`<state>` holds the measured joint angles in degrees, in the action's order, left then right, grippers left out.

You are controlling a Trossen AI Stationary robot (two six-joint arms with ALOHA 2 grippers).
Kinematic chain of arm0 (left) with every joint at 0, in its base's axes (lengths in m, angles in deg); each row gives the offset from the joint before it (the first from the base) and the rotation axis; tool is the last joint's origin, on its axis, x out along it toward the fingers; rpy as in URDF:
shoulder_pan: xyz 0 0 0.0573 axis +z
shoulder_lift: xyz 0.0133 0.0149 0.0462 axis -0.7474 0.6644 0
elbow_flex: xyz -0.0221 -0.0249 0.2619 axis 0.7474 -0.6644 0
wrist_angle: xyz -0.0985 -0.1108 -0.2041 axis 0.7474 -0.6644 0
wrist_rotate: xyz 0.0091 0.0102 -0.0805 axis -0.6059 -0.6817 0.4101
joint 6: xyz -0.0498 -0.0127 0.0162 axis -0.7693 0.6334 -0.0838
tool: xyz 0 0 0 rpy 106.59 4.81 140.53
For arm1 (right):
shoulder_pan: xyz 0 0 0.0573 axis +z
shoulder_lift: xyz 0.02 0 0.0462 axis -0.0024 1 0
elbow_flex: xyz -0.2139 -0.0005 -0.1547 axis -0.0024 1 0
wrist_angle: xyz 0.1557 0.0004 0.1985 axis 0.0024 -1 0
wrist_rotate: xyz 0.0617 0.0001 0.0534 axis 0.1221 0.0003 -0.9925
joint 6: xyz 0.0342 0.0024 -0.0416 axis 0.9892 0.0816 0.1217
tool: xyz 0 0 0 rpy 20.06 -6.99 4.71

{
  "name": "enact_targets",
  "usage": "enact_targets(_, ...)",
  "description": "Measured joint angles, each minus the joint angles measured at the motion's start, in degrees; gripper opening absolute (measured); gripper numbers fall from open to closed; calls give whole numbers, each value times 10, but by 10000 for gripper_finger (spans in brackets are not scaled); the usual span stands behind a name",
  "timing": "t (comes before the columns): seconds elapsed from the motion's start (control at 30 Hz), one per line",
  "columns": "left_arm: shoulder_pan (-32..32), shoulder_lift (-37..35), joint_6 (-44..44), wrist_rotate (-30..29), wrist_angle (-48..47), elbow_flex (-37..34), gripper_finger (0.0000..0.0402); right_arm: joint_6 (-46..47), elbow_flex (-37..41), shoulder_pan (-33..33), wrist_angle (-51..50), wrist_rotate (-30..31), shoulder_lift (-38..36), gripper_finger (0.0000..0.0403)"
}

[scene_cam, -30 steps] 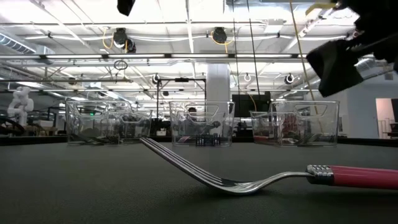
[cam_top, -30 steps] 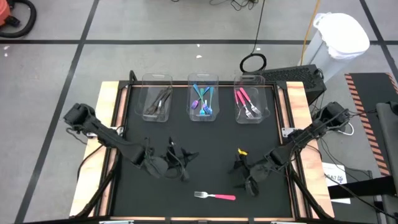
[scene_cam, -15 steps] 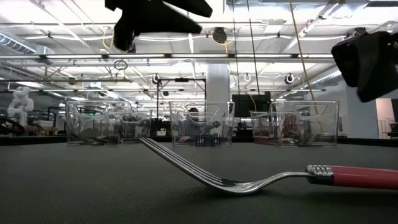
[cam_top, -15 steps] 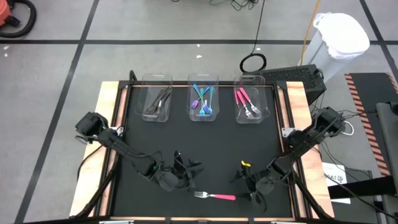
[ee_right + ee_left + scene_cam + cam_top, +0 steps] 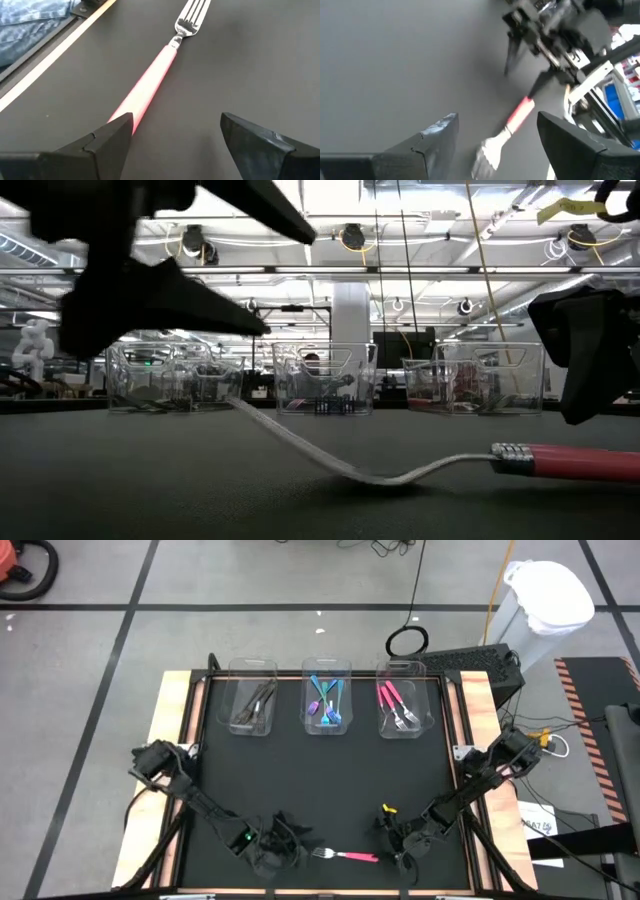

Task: Sort silverware by color (type)
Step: Put the pink fork into the right transparent bin

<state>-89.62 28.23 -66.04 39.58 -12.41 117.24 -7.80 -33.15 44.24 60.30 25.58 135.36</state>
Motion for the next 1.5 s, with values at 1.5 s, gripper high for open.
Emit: enact_targets(1.5,42,74,-259,211,-51,49,270,4,-1,0,6,-1,7,299)
